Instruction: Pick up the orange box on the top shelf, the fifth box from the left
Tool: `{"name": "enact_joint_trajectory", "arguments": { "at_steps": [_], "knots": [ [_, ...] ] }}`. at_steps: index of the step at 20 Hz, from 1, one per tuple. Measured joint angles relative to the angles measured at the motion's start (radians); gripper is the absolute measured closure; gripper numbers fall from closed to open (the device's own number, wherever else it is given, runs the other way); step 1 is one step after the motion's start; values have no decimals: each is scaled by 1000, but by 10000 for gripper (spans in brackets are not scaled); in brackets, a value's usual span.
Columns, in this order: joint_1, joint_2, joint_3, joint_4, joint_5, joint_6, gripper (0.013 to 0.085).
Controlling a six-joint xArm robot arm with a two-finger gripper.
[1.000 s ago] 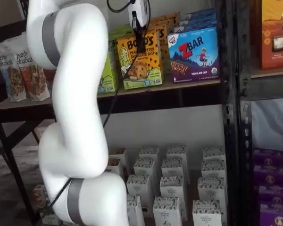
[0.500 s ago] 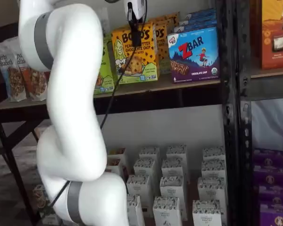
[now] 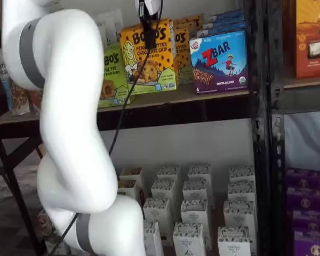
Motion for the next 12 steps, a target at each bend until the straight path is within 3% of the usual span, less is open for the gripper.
{"name": "enact_joint_trajectory", "arguments": {
  "at_steps": [12],
  "knots": [
    [-48, -161, 105, -8, 85, -48, 610]
  ]
}}
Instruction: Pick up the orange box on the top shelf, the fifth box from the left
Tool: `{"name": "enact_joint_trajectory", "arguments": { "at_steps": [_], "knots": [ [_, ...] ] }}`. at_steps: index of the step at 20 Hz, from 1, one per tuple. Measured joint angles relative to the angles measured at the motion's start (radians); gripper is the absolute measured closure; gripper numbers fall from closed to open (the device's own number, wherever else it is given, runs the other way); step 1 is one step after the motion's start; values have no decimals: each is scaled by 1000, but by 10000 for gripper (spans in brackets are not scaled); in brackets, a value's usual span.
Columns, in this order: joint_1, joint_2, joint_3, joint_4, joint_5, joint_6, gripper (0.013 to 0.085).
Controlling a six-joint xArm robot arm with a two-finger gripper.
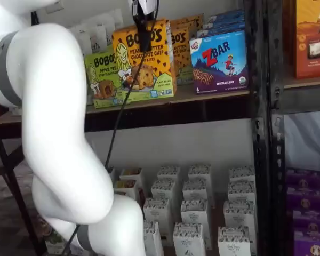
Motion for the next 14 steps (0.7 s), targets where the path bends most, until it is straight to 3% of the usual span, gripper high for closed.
{"name": "enact_joint_trajectory", "arguments": {
  "at_steps": [14],
  "knots": [
    [-3, -129, 86, 0, 84, 0, 610]
  ]
}}
